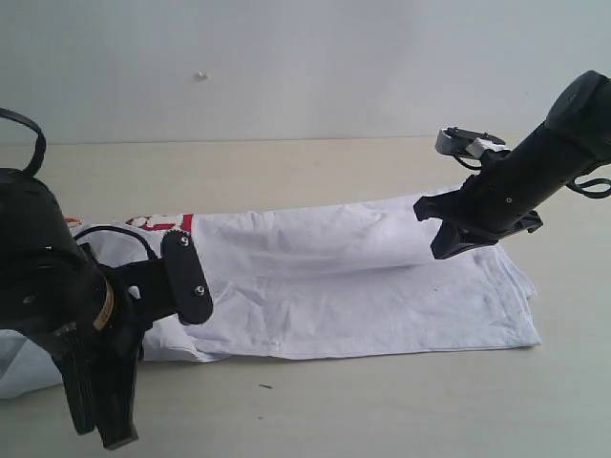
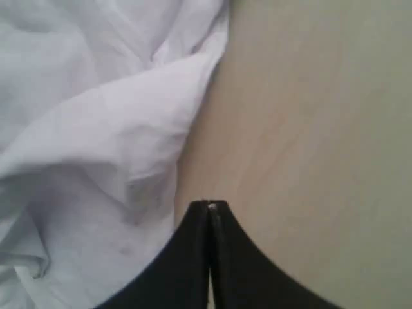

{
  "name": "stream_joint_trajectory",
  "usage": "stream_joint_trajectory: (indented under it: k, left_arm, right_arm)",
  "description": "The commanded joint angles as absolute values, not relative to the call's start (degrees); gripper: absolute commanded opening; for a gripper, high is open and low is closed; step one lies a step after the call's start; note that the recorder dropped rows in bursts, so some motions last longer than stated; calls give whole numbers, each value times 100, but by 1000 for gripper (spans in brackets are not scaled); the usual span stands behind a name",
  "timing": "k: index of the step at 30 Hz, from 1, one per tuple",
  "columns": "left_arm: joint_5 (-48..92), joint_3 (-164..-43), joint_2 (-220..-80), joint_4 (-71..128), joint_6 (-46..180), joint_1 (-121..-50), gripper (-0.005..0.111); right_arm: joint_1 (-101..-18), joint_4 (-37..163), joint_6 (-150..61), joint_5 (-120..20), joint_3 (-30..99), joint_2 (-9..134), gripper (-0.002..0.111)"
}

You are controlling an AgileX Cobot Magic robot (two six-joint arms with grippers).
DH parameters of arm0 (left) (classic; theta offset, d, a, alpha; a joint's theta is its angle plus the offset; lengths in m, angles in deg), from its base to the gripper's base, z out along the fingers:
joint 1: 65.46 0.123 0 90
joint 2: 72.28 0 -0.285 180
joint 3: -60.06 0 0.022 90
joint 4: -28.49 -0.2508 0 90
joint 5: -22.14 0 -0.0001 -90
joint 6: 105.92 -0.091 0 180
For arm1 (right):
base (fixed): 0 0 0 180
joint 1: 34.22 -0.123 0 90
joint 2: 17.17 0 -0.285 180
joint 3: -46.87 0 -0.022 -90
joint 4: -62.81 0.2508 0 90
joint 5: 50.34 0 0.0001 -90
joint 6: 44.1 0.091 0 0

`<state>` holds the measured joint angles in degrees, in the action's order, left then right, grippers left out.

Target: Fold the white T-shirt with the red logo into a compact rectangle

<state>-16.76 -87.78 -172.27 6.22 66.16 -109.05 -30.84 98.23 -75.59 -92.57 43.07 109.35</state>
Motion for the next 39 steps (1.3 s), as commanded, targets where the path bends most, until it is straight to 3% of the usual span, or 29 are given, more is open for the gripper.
stream_joint_trajectory:
  k: [1, 7, 19, 28, 31, 35, 36, 39]
  left_arm:
    - [-1076, -8827, -17509, 380, 7049, -10205, 0]
    - [-394, -9094, -17952, 226, 7028, -9755, 0]
    - [840, -9820, -18336, 191, 7024, -9743, 0]
    - [-445, -10019, -17772, 74, 6994, -9743, 0]
    - [-956, -10019, -17502, 719, 6213, -9743, 13]
    - [-1193, -9866, -17447, 2085, 4412, -9756, 47]
    - [-1193, -9808, -17459, 2232, 4086, -9756, 51]
    - [-1022, -9531, -17541, 2303, 3631, -9756, 49]
  right_arm:
    - [-3091, 9881, -7599, -9264, 4334, 10860, 0]
    - [-3091, 9881, -7660, -9245, 4334, 10860, 0]
    - [-3091, 9869, -7707, -9202, 4334, 10860, 0]
    - [-3091, 9868, -7707, -9233, 4334, 10860, 0]
    - [-3091, 9868, -7707, -9210, 4334, 10860, 0]
    - [-3091, 9880, -7707, -9199, 4334, 10860, 0]
    - [-3091, 9880, -7707, -9199, 4334, 10860, 0]
    - [-3091, 9880, -7718, -9199, 4334, 10860, 0]
